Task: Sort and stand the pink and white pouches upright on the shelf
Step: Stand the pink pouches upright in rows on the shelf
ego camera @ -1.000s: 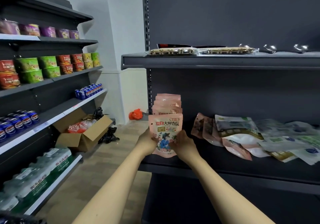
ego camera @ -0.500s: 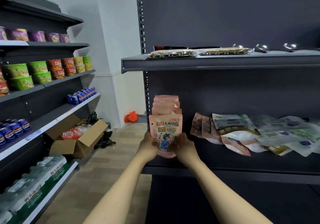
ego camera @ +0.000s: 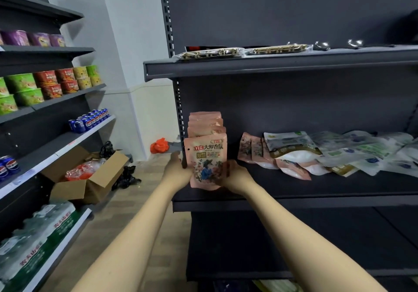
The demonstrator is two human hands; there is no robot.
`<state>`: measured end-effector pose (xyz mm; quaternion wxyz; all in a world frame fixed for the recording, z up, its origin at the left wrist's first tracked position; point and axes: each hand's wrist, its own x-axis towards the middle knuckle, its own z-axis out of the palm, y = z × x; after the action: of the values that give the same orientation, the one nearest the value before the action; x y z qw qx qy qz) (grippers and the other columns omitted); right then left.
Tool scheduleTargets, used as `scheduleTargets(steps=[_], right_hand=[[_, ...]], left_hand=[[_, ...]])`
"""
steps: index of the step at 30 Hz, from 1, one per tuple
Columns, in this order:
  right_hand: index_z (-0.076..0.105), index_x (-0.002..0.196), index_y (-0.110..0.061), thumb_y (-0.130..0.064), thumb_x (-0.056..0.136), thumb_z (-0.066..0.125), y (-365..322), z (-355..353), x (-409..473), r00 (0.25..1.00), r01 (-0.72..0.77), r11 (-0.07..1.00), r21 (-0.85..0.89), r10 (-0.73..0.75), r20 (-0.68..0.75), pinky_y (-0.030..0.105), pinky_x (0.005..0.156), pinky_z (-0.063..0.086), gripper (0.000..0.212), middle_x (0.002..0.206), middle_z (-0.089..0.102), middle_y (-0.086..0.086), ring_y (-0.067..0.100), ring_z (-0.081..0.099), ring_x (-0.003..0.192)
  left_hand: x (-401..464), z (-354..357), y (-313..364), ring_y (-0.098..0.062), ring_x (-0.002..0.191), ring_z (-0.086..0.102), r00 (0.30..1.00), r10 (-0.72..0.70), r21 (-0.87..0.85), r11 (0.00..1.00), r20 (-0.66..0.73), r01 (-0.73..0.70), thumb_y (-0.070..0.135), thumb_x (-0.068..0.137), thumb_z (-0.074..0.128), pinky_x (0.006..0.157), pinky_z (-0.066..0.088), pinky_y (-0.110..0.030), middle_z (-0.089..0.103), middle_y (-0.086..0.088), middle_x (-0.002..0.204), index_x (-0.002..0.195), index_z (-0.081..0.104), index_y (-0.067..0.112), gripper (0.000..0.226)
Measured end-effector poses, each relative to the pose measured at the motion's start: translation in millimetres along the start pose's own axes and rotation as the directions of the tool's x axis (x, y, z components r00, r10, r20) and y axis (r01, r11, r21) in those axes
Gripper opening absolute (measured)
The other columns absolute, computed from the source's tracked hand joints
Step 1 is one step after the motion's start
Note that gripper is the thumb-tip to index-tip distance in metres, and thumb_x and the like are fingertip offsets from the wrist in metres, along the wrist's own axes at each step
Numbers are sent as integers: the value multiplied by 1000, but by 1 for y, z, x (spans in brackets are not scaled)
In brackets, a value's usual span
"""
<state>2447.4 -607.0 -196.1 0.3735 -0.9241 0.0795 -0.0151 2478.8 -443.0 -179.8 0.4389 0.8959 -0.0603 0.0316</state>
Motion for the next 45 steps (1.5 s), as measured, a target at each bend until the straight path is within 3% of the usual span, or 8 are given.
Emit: scheduleTargets(steps=[4,9,19,24,30,36,40,45], right_hand=[[45,133,-5,-25,91,55,3,-40,-6,992,23,987,-159,-43,-121,34,95,42,47,135,51,17,33,50,121],[64,103,0,-14,90,49,8,-90,-4,959,2,954,-299,-87,-270,27,71,39,24,111,66,19,34,62,103],[64,68,-10,-11,83,39,55,-143,15,961,-61,983,-172,11,-276,34,80,54,29,84,75,15,28,69,87],[50,64,-20,-14,88,42,83,-164,40,971,-18,976,-219,-35,-235,39,87,52,26,94,72,16,30,66,95],[31,61,-34,-15,94,48,99,-170,72,974,170,931,-323,-209,-91,19,68,34,42,118,63,15,29,57,111],[35,68,-34,-19,95,47,123,-160,98,960,278,925,-260,-278,35,-1,62,36,33,104,59,-3,14,56,102],[50,90,-36,-19,94,48,137,-150,106,948,319,907,-276,-303,100,16,74,36,17,119,61,11,27,56,113],[27,64,-37,-21,95,46,150,-146,118,950,311,888,-338,-294,103,22,75,31,39,96,62,4,27,58,105]], left_hand=[[9,-27,27,-30,120,50,972,50,6,999,-228,-50,18,89,53,92,41,-34,53,-15,128,136,35,8,52],[-6,-44,79,-29,109,53,842,306,118,952,-444,-284,17,88,52,87,41,-35,56,-14,119,121,49,7,34],[-8,42,142,-16,82,55,842,531,79,847,-94,-525,12,89,53,73,41,-22,56,3,85,104,58,10,16],[25,88,154,-13,85,54,923,383,83,922,-32,-379,17,92,52,73,38,-21,59,0,97,113,54,12,22],[75,139,143,-27,104,62,998,66,25,998,4,-66,18,89,56,83,47,-28,67,-15,108,106,61,2,24],[96,176,119,-27,110,59,988,-143,148,980,59,133,22,91,52,75,36,-20,63,-16,119,112,59,4,29],[104,193,113,-30,128,46,968,-244,103,966,60,238,14,88,54,101,36,-27,48,-19,138,135,40,5,50],[126,204,107,-31,120,53,925,-379,-99,922,-13,376,27,88,59,97,42,-30,54,-18,132,133,42,5,53]])
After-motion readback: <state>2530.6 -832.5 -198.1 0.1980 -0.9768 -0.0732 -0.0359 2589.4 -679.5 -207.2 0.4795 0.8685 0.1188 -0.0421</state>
